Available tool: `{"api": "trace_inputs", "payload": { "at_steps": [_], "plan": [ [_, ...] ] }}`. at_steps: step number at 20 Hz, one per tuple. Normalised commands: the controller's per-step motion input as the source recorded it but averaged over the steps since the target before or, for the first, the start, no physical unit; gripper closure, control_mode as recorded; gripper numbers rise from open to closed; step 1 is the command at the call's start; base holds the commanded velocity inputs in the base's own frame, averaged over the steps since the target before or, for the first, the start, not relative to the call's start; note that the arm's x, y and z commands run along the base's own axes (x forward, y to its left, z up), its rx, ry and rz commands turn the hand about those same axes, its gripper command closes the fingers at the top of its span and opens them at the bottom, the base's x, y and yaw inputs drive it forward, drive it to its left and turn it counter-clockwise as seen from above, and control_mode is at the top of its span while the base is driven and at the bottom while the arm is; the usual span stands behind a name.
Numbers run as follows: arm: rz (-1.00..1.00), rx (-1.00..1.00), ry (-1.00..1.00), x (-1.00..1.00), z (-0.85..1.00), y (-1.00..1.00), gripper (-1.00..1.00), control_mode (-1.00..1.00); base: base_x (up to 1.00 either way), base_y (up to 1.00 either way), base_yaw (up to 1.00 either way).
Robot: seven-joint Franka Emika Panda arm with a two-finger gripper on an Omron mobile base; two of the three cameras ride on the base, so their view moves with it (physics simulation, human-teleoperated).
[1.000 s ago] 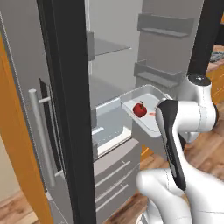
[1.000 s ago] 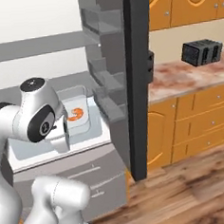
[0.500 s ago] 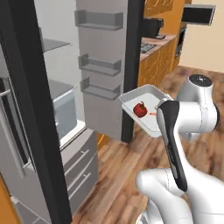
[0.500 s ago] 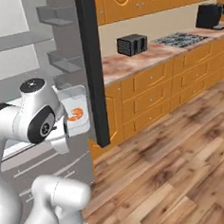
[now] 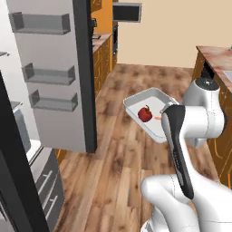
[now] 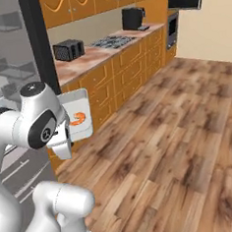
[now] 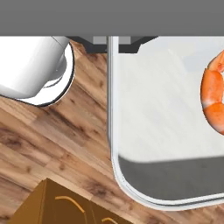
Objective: Place the tupperware containing the shrimp and bell pepper meal in the microwave. Close the microwave door and press the start button to reheat the meal.
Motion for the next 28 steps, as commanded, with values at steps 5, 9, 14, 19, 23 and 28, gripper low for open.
{"api": "trace_inputs", "payload": {
  "at_steps": [5,9,14,19,23,28],
  "plan": [
    [0.00,0.00,0.00,0.00,0.00,0.00,1.00,1.00,0.18,-0.18,-0.52],
    [0.00,0.00,0.00,0.00,0.00,0.00,1.00,1.00,0.57,-0.35,-0.38],
    [0.00,0.00,0.00,0.00,0.00,0.00,1.00,1.00,0.92,-0.17,-0.19],
    [0.00,0.00,0.00,0.00,0.00,0.00,1.00,1.00,1.00,-0.11,-0.01],
    [0.00,0.00,0.00,0.00,0.00,0.00,1.00,1.00,1.00,-0.15,0.00],
    [0.00,0.00,0.00,0.00,0.00,0.00,1.00,1.00,1.00,-0.22,0.00]
  ]
}}
